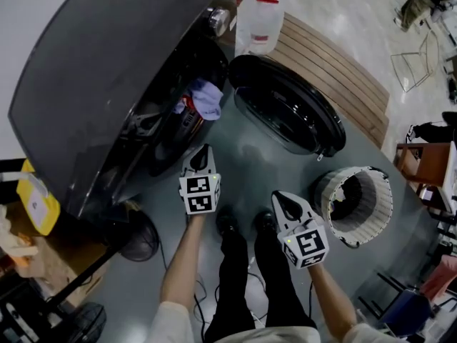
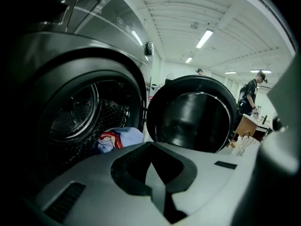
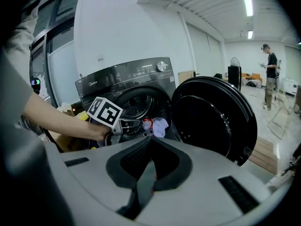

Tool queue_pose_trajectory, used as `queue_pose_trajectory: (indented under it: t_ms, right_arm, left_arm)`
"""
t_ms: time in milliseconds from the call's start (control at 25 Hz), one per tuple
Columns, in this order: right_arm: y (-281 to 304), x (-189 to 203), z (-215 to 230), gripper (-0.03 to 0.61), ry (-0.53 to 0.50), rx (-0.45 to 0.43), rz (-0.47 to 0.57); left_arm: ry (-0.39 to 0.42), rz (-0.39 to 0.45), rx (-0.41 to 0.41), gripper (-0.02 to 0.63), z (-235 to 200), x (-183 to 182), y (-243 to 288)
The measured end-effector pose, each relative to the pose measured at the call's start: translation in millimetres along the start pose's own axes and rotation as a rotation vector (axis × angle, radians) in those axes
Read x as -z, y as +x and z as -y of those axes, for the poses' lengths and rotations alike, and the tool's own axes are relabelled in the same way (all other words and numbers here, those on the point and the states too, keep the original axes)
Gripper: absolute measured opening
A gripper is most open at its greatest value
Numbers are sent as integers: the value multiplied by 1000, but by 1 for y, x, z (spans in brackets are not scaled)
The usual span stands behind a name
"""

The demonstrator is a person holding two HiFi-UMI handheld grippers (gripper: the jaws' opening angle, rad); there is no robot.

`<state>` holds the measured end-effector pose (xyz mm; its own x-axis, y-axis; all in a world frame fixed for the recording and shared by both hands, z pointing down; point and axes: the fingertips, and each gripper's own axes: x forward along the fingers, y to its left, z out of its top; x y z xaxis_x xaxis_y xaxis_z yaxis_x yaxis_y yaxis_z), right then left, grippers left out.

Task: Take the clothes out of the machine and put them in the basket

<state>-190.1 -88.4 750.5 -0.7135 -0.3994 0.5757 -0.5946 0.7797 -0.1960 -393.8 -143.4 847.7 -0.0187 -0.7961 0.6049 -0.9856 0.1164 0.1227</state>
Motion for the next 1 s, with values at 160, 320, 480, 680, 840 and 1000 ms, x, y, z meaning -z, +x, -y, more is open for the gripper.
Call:
queue_pose_trajectory:
  t_ms: [160,320,480,680,840,1000]
  right_arm:
    - [22,23,0,23,0,-2,-5]
    - [41,55,6,21,-1,-9,-23]
    - [58,86,15,22,8,-8,-45]
    - [75,108,27,23,20,-12,-57]
    - [80,123,34,22,22,-14,-71]
    - [86,138,47,23,20,-7,-79]
  left_arm:
    - [-4,8,-5,18,-14,18,30]
    - [2,12,-12,18,-25,35,60]
    - [4,13,-34,18,-40,50,92]
    - [-22,14,-77,20,-62,55,130]
    - [-45,20,-42,174,-69,57,160]
    - [-51,14,-33,280,-75,59,192]
